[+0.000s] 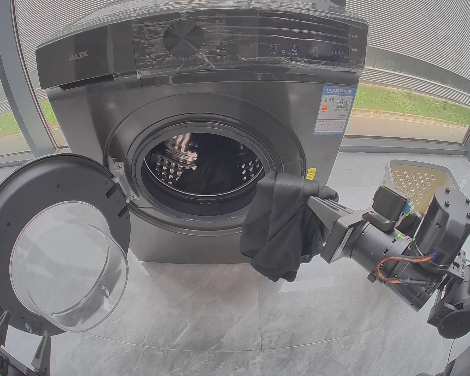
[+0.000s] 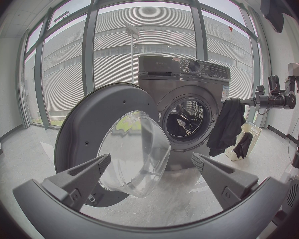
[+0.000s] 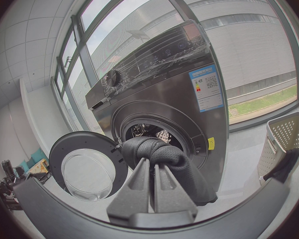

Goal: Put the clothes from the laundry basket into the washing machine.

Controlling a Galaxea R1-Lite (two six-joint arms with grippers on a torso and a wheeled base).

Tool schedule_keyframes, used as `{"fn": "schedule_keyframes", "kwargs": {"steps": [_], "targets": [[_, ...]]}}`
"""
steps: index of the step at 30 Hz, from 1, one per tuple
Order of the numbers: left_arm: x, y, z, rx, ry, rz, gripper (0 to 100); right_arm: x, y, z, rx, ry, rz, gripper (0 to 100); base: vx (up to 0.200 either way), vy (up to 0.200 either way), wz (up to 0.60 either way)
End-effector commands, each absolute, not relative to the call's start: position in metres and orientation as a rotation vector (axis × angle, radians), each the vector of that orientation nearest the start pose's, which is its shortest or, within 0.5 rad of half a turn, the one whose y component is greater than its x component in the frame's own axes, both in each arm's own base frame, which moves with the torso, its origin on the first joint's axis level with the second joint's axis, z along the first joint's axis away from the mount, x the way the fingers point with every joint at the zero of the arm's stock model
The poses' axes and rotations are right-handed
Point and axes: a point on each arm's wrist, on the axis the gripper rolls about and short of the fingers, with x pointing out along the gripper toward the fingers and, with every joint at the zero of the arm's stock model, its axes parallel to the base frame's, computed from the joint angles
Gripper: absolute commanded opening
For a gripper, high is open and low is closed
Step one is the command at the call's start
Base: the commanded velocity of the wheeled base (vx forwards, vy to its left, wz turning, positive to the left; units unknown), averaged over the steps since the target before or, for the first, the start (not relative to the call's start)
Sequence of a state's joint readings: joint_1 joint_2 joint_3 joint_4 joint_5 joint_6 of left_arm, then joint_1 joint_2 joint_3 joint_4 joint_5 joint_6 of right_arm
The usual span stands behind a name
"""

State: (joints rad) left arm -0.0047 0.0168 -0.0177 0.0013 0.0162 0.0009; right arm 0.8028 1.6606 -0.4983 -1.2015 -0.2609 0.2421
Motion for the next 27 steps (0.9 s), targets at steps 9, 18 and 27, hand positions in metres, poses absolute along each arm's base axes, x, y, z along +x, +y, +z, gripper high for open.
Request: {"fn": "schedule_keyframes", "kwargs": {"steps": [9, 18, 27], "targets": [[-0.036, -0.001, 0.135, 0.013, -0.215, -0.036, 100, 0.196, 0.224, 0.174, 0.26, 0.017, 0.568, 0, 0.0, 0.0, 0.0], [0.029, -0.004, 0.164, 0.055, 0.082, -0.201, 100, 0.222, 0.273, 0.18, 0.316, -0.037, 0.628, 0, 0.0, 0.0, 0.0], [0.113, -0.031, 0.17, 0.007, 0.127, -0.414, 100, 0.248, 0.295, 0.178, 0.33, -0.054, 0.619, 0, 0.0, 0.0, 0.0]]}}
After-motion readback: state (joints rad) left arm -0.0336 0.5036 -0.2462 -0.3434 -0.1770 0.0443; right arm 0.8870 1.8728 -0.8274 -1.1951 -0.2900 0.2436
